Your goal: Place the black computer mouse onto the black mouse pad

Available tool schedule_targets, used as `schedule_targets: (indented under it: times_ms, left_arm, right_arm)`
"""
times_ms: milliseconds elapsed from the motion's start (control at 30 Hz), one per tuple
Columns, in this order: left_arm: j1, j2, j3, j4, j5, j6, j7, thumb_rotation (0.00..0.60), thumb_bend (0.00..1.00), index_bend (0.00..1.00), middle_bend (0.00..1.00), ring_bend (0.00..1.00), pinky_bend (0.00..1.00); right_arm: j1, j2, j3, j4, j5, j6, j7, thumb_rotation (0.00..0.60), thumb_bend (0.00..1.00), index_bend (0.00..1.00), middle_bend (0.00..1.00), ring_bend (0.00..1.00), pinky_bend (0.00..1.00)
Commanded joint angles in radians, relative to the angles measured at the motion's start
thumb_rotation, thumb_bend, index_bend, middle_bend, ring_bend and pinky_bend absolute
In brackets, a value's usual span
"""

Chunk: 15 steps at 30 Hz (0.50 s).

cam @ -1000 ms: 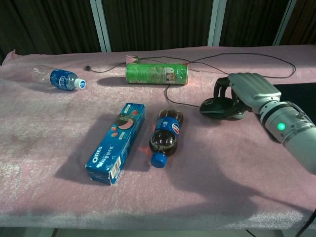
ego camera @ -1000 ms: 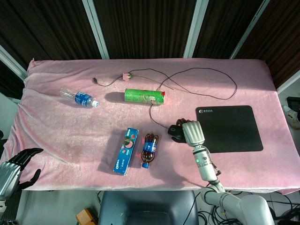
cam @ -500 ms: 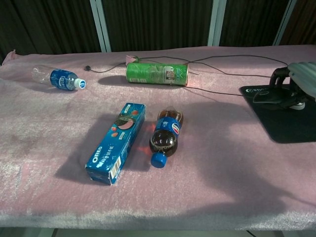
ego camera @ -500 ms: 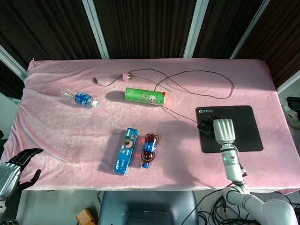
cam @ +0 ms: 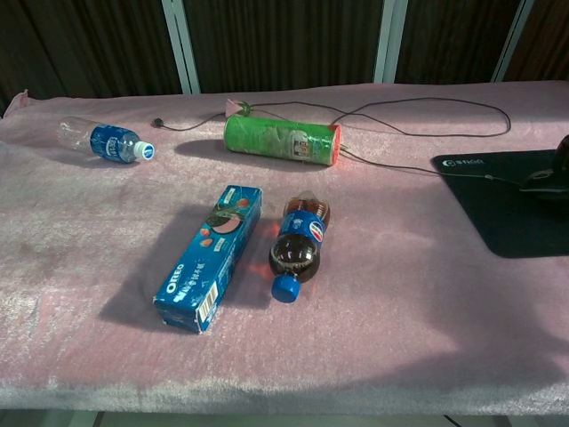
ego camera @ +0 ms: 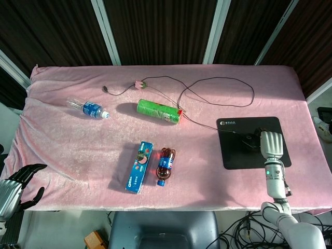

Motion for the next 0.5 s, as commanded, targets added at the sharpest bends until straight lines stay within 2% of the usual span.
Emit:
schedule_targets:
  times_ms: [33,100,133,233,400,500]
  left_arm:
    - [0.001,0.000,0.001,-0.001,0.003,0.001,0.002,0.600,0.42,0.22,0.24,0.22,0.41]
    - [0.001,0.000,0.002,-0.001,0.003,0.001,0.005,0.600,0.42,0.22,0.24,0.22,0.41]
    - [0.001,0.000,0.002,-0.002,0.003,0.001,0.006,0.600,0.42,0.22,0.24,0.22,0.41]
    - [0.001,0.000,0.001,-0.003,0.001,-0.001,0.008,0.600,0.42,0.22,0.25,0.24,0.41]
    - [0.000,-0.001,0.002,-0.005,0.001,-0.007,0.015,0.600,0.42,0.22,0.25,0.25,0.41]
    - [0.000,-0.002,0.002,-0.006,0.003,-0.006,0.020,0.600,0.42,0.22,0.25,0.25,0.41]
  right_arm:
    - [-0.013,0.024,-0.015,-0.029,-0.006,-0.044,0.004,0.600,0.41,0.40,0.32,0.27,0.30]
    - [-0.023,0.049,-0.024,-0.064,-0.012,-0.052,-0.001,0.600,0.38,0.24,0.17,0.10,0.12]
    - [-0.029,0.061,-0.027,-0.082,-0.013,-0.051,-0.004,0.600,0.36,0.16,0.10,0.05,0.07]
    - [-0.048,0.101,-0.034,-0.155,-0.026,-0.018,0.004,0.600,0.31,0.02,0.00,0.00,0.01]
    - [-0.101,0.203,-0.050,-0.340,-0.090,0.151,0.068,0.600,0.27,0.00,0.00,0.00,0.00]
    - [-0.148,0.281,-0.052,-0.487,-0.110,0.250,0.058,0.600,0.27,0.00,0.00,0.00,0.00]
